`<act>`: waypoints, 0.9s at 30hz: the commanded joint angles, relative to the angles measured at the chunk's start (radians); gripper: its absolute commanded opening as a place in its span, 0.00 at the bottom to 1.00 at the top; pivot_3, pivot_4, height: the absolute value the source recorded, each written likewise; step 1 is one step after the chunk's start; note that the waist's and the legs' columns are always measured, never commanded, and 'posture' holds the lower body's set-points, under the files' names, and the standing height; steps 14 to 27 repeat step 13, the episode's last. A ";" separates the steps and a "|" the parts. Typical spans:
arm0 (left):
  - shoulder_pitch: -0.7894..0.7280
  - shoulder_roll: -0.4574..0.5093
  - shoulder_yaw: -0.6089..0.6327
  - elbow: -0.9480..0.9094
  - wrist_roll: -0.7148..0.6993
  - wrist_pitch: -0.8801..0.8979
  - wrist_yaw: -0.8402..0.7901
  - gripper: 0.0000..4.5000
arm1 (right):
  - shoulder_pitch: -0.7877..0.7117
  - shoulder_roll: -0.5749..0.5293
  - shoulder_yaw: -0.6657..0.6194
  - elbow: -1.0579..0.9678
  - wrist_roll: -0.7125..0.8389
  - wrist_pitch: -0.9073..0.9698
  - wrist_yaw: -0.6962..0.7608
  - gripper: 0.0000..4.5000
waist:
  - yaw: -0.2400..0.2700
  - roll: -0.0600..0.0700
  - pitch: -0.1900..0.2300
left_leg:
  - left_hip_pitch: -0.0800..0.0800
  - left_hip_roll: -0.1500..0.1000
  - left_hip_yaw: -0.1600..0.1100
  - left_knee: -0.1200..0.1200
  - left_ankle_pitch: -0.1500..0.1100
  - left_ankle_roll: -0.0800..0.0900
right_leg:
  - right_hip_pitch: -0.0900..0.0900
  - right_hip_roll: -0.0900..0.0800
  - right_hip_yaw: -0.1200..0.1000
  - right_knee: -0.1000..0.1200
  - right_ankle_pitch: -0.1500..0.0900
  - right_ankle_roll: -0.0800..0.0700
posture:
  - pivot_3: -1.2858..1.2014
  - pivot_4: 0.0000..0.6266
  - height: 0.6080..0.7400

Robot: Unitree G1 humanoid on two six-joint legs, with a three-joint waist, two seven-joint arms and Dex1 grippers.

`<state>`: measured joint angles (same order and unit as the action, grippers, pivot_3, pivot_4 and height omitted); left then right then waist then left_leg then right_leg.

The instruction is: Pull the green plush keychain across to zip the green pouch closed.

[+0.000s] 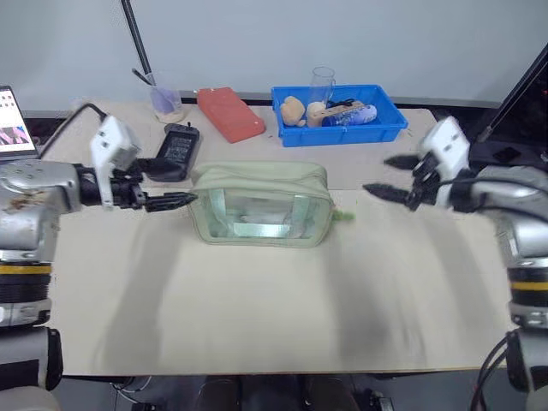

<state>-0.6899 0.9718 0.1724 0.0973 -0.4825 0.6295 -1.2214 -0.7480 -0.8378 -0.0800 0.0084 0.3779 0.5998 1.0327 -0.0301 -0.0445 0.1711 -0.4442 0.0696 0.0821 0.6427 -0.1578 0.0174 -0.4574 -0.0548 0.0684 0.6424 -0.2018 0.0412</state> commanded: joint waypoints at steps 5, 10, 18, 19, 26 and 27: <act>0.026 0.142 0.215 -0.046 -0.148 0.204 0.024 1.00 | -0.148 -0.051 -0.155 -0.154 0.386 0.397 0.046 1.00 | -0.007 0.000 0.000 | 0.000 0.000 0.000 0.000 0.000 0.000 | 0.000 -0.001 0.000 0.000 -0.001 -0.002 | 0.52 0.24 1.00; 0.047 0.154 0.228 -0.058 -0.160 0.194 0.037 1.00 | -0.133 -0.041 -0.169 -0.149 0.398 0.396 -0.016 1.00 | 0.007 0.000 0.000 | 0.000 -0.001 0.002 0.000 0.000 0.000 | 0.000 -0.004 -0.002 -0.001 -0.003 -0.006 | 0.52 0.24 1.00; 0.036 0.139 0.207 -0.050 -0.148 0.163 0.050 1.00 | -0.122 -0.033 -0.156 -0.147 0.388 0.369 -0.030 1.00 | 0.012 0.000 0.000 | 0.000 -0.001 0.003 0.000 0.000 -0.001 | 0.000 -0.005 -0.002 -0.001 -0.003 -0.007 | 0.52 0.24 1.00; 0.036 0.139 0.207 -0.050 -0.148 0.163 0.050 1.00 | -0.122 -0.033 -0.156 -0.147 0.388 0.369 -0.030 1.00 | 0.012 0.000 0.000 | 0.000 -0.001 0.003 0.000 0.000 -0.001 | 0.000 -0.005 -0.002 -0.001 -0.003 -0.007 | 0.52 0.24 1.00; 0.036 0.139 0.207 -0.050 -0.148 0.163 0.050 1.00 | -0.122 -0.033 -0.156 -0.147 0.388 0.369 -0.030 1.00 | 0.012 0.000 0.000 | 0.000 -0.001 0.003 0.000 0.000 -0.001 | 0.000 -0.005 -0.002 -0.001 -0.003 -0.007 | 0.52 0.24 1.00; 0.036 0.139 0.207 -0.050 -0.148 0.163 0.050 1.00 | -0.122 -0.033 -0.156 -0.147 0.388 0.369 -0.030 1.00 | 0.012 0.000 0.000 | 0.000 -0.001 0.003 0.000 0.000 -0.001 | 0.000 -0.005 -0.002 -0.001 -0.003 -0.007 | 0.52 0.24 1.00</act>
